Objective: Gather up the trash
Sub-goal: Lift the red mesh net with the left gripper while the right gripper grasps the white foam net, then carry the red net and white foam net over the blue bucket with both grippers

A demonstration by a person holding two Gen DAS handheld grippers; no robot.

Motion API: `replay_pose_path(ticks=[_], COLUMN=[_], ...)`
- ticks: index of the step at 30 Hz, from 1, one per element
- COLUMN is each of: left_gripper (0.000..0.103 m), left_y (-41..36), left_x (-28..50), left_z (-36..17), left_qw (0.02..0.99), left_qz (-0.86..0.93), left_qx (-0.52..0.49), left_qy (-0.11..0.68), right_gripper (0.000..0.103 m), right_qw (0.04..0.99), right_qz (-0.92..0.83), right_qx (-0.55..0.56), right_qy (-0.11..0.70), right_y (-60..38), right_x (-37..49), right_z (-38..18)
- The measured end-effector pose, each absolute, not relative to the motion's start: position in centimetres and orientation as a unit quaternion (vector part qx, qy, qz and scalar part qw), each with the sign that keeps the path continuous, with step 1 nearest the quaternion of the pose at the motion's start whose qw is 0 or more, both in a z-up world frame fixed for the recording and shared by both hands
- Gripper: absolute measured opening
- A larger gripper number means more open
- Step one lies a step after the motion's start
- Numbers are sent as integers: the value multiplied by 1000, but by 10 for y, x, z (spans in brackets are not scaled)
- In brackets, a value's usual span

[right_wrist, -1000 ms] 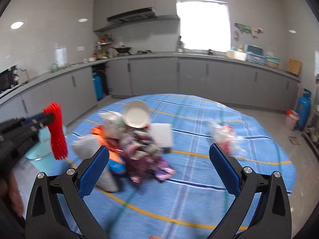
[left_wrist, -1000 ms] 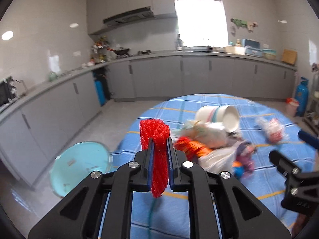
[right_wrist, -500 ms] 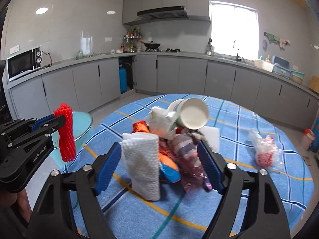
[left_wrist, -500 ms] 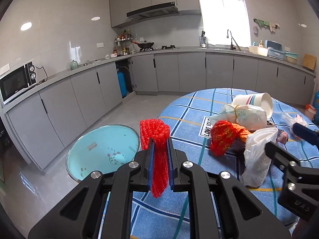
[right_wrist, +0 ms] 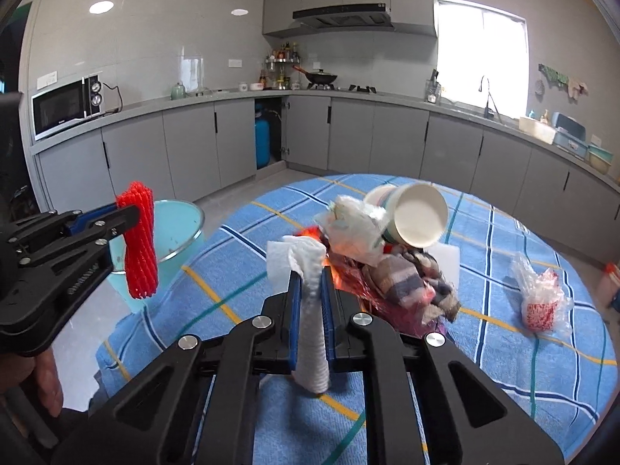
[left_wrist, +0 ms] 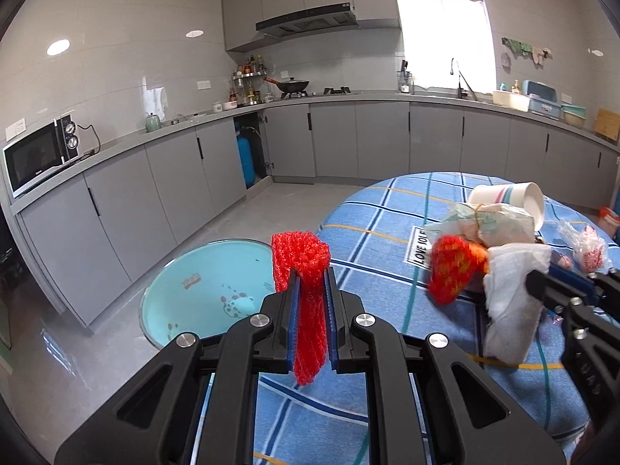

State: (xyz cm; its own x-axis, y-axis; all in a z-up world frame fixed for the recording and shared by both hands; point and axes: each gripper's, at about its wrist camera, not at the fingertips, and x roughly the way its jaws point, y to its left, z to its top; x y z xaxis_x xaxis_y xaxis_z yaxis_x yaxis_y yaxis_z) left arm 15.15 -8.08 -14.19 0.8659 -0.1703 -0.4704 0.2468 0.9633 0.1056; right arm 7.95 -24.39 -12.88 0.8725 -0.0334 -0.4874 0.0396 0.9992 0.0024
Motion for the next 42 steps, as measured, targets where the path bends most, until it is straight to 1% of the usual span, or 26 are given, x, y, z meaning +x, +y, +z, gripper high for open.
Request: replay_pose_path(ticks=[11,23,42], left_gripper=[12,12,13], left_y=[-48,-22,24], left_x=[168,203,274], left_z=[-133,-126,-144], left_qw=[968,970,959], left_qz=[-65,-18,39], left_qx=[75,80,74], left_qy=[229,230,269], right_gripper=[10,10,10], right_qw=[976,979,973], right_qz=[7,22,70], right_qx=[9,2,0], right_qy=[218,202,220], right_y=[-225,-205,-150], right_x=[87,129,212], right_z=[-97,-80,-94])
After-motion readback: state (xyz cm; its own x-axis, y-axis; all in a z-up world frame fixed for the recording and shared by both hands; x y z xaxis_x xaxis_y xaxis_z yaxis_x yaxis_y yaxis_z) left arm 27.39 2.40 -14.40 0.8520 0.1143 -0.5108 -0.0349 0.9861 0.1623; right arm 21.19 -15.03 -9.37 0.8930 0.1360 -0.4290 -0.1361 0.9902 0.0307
